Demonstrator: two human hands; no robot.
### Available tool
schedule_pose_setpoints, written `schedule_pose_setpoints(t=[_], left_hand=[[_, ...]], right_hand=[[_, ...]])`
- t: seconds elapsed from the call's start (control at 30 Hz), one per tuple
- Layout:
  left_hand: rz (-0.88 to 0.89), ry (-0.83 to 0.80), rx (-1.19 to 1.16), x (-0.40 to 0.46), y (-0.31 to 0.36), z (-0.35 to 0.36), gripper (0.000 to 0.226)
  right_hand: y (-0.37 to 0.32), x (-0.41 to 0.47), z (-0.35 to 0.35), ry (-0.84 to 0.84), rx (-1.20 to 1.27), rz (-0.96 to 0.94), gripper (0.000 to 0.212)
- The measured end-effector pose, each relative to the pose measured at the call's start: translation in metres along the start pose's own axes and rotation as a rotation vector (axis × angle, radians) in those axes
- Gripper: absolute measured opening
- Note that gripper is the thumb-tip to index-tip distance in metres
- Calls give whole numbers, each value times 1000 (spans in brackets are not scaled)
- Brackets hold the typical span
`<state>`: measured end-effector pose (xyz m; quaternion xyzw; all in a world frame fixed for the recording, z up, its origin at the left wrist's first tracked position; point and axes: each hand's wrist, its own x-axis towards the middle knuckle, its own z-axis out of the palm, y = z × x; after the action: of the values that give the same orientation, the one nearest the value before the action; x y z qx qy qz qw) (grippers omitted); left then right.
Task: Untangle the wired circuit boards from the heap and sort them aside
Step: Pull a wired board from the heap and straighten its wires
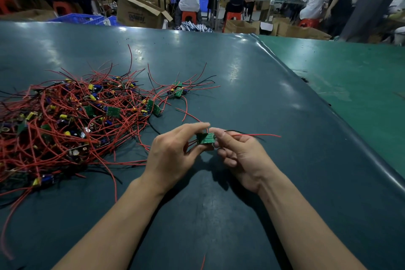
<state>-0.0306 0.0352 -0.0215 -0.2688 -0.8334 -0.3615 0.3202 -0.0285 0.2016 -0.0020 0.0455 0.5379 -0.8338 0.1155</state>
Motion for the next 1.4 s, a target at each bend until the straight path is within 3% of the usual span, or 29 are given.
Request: schedule_pose_setpoints(t=[0.17, 0.37, 0.5, 0.6, 0.67, 0.73, 0.8, 0.87, 0.97, 1.1, 1.23, 1.33, 1.4], left_hand=[[28, -6, -18, 0, 0, 2, 22], [13, 56, 44, 1, 0, 3, 20], [-37, 108, 79, 1, -4, 0, 23], [-87, 173, 95, 1, -5, 0, 24], [-74, 187, 106, 1, -5, -1, 24], [6, 127, 86, 0, -4, 0, 21], [71, 52, 19, 0, -2, 0, 20], [80, 22, -27, 1, -2, 0, 23], [93, 23, 66, 2, -4, -4, 33], [67, 141, 146, 3, -6, -7, 47], [86, 168, 260, 2, -14, -9, 16], [-42, 206, 365, 3, -20, -11, 13], [-245, 192, 392, 3, -24, -11, 30]], right_hand=[[-5, 1, -4, 92, -17, -67, 23], [-15, 4, -20, 256, 10, -163, 24], [-24, 5, -30, 350, 166, -188, 18], [-21, 2, -24, 251, 254, -103, 30], [-12, -2, -11, 85, 82, 38, 43], [-2, -6, 0, -85, -92, 95, 40], [3, -7, 6, -122, -144, 59, 27], [4, -7, 7, -77, -205, -8, 17], [3, -7, 5, 49, -300, -154, 19], [-2, -8, 1, 165, -290, -232, 21], [-5, -8, -1, 210, -230, -255, 13], [-11, -5, -5, 393, -157, -366, 12], [-17, -5, -13, 561, -45, -468, 10]])
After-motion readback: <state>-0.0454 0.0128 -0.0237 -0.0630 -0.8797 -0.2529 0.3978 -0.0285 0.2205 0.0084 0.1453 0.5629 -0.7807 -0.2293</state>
